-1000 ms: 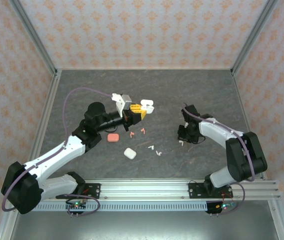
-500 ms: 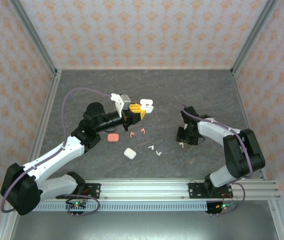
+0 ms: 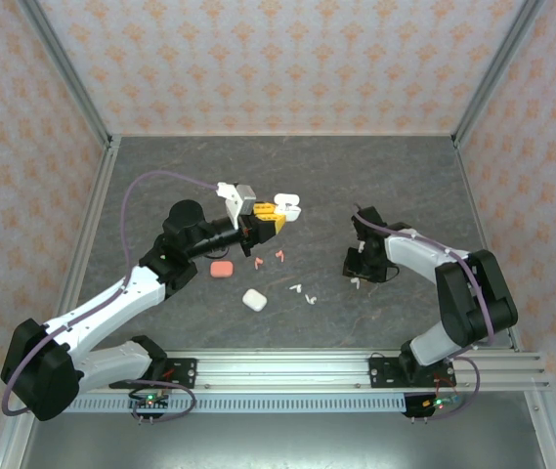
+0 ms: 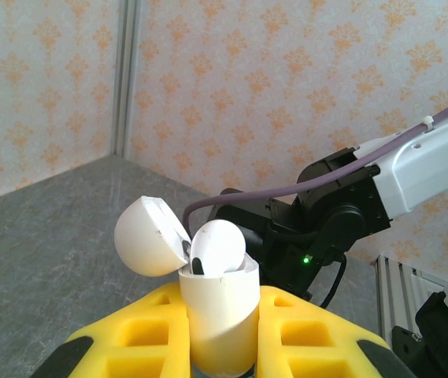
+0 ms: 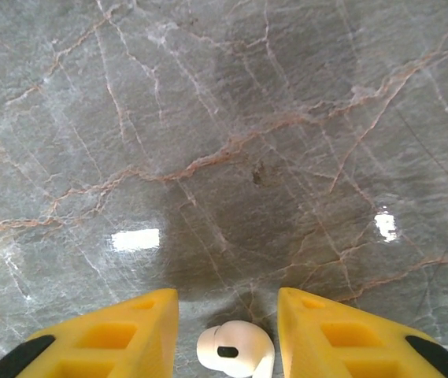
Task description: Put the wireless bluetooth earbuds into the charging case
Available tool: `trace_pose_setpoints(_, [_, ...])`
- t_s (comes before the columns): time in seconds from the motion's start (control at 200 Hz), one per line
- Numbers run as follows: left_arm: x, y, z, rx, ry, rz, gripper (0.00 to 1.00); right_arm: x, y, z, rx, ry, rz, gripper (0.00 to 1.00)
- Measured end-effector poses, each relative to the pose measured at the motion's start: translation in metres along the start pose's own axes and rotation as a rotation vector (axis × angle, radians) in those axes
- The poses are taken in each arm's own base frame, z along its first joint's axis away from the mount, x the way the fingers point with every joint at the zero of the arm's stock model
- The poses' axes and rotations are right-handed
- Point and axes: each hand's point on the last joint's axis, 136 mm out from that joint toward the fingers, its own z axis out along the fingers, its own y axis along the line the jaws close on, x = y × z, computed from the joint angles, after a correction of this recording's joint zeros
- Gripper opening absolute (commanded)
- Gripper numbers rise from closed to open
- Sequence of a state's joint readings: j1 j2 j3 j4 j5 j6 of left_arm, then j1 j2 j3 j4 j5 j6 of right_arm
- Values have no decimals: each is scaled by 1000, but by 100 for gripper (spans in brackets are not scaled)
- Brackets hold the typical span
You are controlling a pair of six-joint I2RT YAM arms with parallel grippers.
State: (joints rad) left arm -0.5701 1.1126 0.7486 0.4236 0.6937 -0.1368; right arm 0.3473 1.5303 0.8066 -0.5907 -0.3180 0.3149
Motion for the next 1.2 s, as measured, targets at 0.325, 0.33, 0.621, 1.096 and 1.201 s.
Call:
trace_pose_setpoints(0.325, [0,0,0,0,0,0,0,22,4,-1,-8,52,-3,35])
trace_pose_setpoints(0.33, [0,0,0,0,0,0,0,23,3,-1,-8,53,-3,35])
trace_pose_setpoints(0.621, [0,0,0,0,1,4,0,26,-1,-4,15,54,2,35])
trace_pose_setpoints(1.096, [-3,1,-3,-16,-5,9,0,14,-1,0,51,45,1,34])
trace_pose_setpoints(1.201, [-3,1,-3,-21,-7,9,0,14,-2,1,53,47,1,30])
